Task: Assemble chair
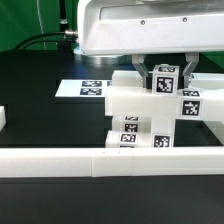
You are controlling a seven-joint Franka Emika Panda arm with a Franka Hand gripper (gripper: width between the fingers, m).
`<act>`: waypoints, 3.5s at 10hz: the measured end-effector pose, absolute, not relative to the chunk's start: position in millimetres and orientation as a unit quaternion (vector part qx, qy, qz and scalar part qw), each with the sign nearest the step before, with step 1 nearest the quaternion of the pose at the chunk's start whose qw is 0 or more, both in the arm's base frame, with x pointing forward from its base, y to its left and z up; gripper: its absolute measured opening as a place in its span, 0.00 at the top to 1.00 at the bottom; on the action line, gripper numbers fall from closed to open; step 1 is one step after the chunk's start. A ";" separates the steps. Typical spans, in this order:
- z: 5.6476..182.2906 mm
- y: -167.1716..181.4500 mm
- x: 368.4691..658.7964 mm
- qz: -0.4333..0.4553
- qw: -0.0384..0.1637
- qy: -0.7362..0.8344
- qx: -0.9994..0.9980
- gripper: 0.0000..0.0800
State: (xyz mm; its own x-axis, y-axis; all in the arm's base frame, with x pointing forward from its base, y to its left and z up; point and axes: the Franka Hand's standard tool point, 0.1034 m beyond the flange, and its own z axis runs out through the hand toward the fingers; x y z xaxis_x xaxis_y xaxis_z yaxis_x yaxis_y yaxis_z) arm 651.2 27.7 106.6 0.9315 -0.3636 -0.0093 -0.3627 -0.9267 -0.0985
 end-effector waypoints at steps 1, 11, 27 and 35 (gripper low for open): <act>106.5 27.6 651.0 -0.003 0.049 0.218 -0.975 0.66; 124.4 31.8 653.1 -0.010 0.059 0.228 -0.972 0.20; 157.3 58.4 568.3 -0.013 0.073 0.087 -0.993 0.19; 142.1 77.4 521.8 -0.028 0.067 0.097 -0.993 0.19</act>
Offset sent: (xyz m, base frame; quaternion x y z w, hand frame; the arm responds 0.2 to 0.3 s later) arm 0.0027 -0.0100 -0.0003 0.0086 0.0116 0.2032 0.9790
